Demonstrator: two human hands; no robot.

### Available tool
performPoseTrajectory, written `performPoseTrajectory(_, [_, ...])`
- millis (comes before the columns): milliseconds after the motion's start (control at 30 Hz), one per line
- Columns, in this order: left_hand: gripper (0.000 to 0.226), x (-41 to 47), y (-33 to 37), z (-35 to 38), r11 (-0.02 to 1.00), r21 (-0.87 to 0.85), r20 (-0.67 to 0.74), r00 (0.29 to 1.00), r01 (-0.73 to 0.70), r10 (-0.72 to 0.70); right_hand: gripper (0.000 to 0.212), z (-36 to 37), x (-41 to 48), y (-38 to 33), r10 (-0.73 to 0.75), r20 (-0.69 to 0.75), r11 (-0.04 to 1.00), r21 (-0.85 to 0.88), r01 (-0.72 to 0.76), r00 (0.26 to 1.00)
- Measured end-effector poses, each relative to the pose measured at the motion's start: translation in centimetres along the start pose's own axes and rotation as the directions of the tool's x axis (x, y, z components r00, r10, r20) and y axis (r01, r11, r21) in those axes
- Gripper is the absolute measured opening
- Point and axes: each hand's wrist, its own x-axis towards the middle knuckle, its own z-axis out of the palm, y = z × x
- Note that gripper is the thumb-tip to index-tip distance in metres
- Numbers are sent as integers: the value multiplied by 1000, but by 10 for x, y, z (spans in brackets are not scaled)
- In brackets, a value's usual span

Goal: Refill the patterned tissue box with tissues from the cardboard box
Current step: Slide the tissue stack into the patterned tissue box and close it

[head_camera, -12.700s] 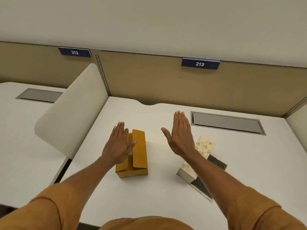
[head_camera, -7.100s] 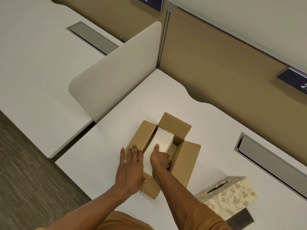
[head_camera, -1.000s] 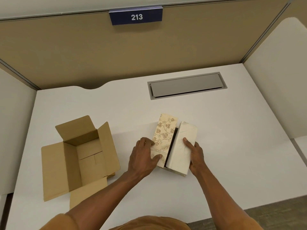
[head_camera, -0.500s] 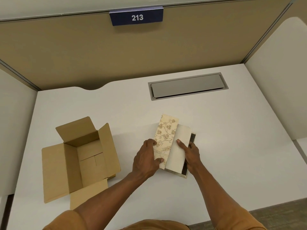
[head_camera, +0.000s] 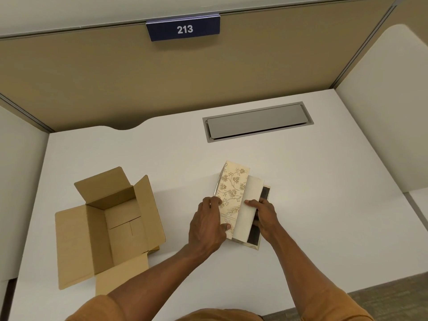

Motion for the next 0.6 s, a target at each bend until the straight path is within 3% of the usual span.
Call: performPoseTrajectory(600, [77, 0, 5, 9, 996, 88, -3, 1000, -28, 28, 53, -4, -1, 0, -22, 59, 1000, -7, 23, 998])
